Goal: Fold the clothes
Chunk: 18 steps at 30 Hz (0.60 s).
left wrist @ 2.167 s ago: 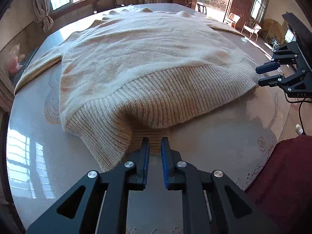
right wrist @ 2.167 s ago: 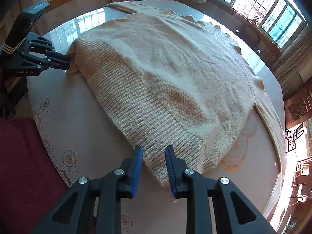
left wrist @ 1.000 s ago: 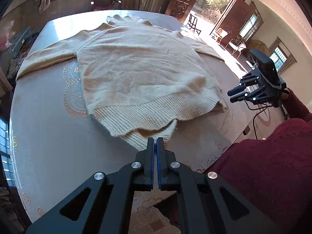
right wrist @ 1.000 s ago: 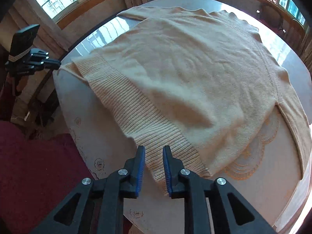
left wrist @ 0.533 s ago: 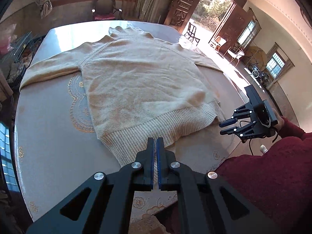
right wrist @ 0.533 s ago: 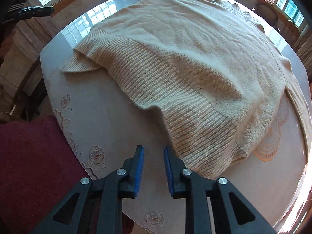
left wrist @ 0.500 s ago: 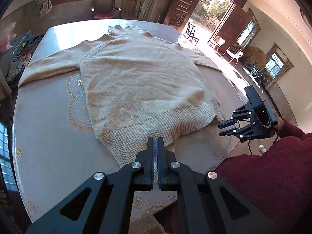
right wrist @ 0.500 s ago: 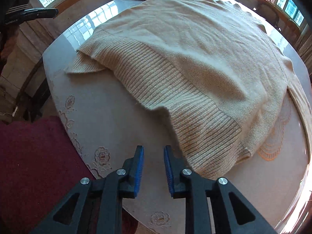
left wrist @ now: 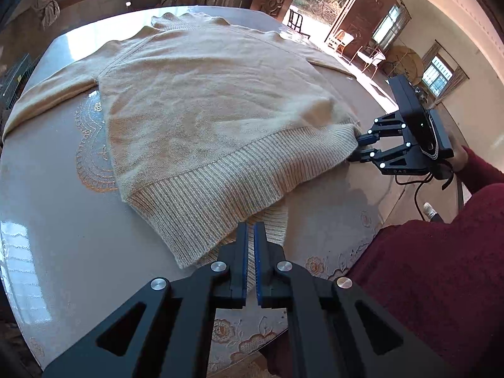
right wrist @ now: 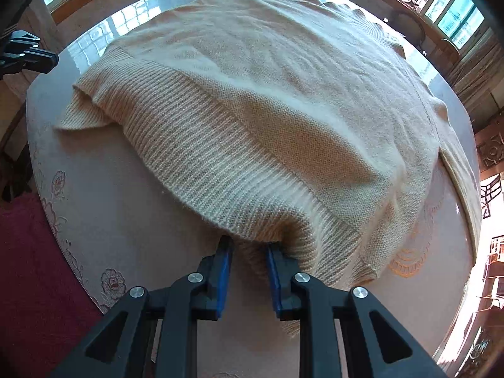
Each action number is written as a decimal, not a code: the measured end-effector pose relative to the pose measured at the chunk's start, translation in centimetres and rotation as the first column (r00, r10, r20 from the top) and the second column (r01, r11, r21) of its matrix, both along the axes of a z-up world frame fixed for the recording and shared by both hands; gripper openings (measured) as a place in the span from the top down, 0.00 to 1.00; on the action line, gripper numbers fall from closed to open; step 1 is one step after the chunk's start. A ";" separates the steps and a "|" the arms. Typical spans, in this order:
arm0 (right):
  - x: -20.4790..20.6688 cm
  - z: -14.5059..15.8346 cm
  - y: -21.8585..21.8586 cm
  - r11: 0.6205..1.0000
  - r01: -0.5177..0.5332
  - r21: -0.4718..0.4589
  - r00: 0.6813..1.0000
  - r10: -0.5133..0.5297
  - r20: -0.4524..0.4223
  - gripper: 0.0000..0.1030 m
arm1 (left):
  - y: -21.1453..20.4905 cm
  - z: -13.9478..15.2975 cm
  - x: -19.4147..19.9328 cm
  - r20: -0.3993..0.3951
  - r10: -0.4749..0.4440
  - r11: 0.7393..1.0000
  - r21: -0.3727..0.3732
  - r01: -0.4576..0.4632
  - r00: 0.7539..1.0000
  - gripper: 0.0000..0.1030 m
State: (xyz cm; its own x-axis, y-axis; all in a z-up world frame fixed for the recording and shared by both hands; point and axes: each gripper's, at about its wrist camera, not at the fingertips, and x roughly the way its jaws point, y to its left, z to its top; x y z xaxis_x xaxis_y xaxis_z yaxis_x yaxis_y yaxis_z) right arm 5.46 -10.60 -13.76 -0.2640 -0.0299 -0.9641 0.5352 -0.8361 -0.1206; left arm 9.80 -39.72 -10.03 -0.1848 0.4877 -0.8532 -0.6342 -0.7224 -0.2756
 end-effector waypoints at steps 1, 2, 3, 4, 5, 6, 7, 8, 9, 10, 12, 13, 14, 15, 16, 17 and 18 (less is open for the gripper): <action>-0.1 0.0 -0.2 1.000 -0.013 0.017 1.000 0.013 -0.001 0.79 | 0.3 -0.4 0.1 0.005 -0.014 1.000 -0.007 0.014 1.000 0.97; -0.4 0.0 -0.3 0.999 -0.022 0.024 1.000 0.021 0.011 0.79 | 0.6 -0.8 0.2 0.017 -0.026 1.000 -0.002 0.026 1.000 0.97; -0.9 0.1 -0.1 1.000 -0.006 0.005 0.999 0.006 0.048 0.79 | 0.7 -1.1 0.3 0.027 -0.033 0.999 0.004 0.033 0.999 0.97; -1.9 0.2 0.6 0.998 0.044 -0.046 0.993 -0.038 0.114 0.79 | 0.9 -1.2 0.3 0.028 -0.035 0.999 0.005 0.034 0.999 0.97; -3.0 0.3 1.6 0.987 0.102 -0.125 0.977 -0.075 0.198 0.82 | 1.0 -1.3 0.3 0.034 -0.036 0.999 0.014 0.035 0.999 0.97; -4.0 0.1 2.7 0.964 0.157 -0.213 0.950 -0.088 0.300 0.89 | 1.0 -1.5 0.3 0.039 -0.036 0.999 0.024 0.035 0.999 0.97; -4.7 -0.3 3.6 0.942 0.198 -0.271 0.921 -0.084 0.381 0.89 | 1.0 -1.6 0.2 0.046 -0.033 0.999 0.025 0.032 0.998 0.96; -5.3 -0.8 4.5 0.915 0.237 -0.326 0.885 -0.065 0.461 0.90 | 1.1 -1.8 0.1 0.052 -0.030 0.999 0.026 0.029 0.998 0.96; -5.4 -1.3 4.8 0.887 0.261 -0.382 0.845 -0.018 0.535 0.90 | 1.1 -2.0 0.1 0.053 -0.028 0.999 0.018 0.027 0.998 0.96; -5.3 -1.7 4.9 0.858 0.283 -0.429 0.815 0.021 0.579 0.91 | 1.2 -2.1 0.1 0.056 -0.025 1.000 0.012 0.025 0.998 0.96; -5.1 -2.5 5.0 0.790 0.334 -0.514 0.750 0.108 0.653 0.91 | 1.3 -2.5 0.2 0.060 -0.020 1.000 0.000 0.020 0.998 0.96; -5.2 -2.6 5.2 0.744 0.365 -0.559 0.724 0.150 0.673 0.91 | 1.4 -2.6 0.3 0.061 -0.015 1.000 -0.009 0.016 0.998 0.96; -5.7 -1.9 5.6 0.671 0.398 -0.626 0.731 0.179 0.658 0.91 | 1.5 -2.7 0.5 0.056 -0.012 1.000 -0.024 0.013 0.998 0.96; -6.2 -0.7 6.2 0.601 0.410 -0.686 0.756 0.196 0.624 0.91 | 1.6 -2.7 0.7 0.052 -0.009 0.999 -0.039 0.011 0.999 0.96; -6.6 0.5 7.2 0.567 0.413 -0.713 0.782 0.180 0.596 0.90 | 1.8 -2.8 0.8 0.047 -0.006 0.999 -0.054 0.008 0.999 0.96; -6.9 1.7 8.1 0.532 0.413 -0.739 0.807 0.162 0.568 0.89 | 2.0 -2.8 1.1 0.036 -0.011 0.997 -0.071 0.013 0.999 0.96; -7.1 2.6 9.1 0.504 0.414 -0.758 0.829 0.137 0.543 0.87 | 2.3 -2.9 1.3 0.026 -0.016 0.996 -0.088 0.018 1.000 0.96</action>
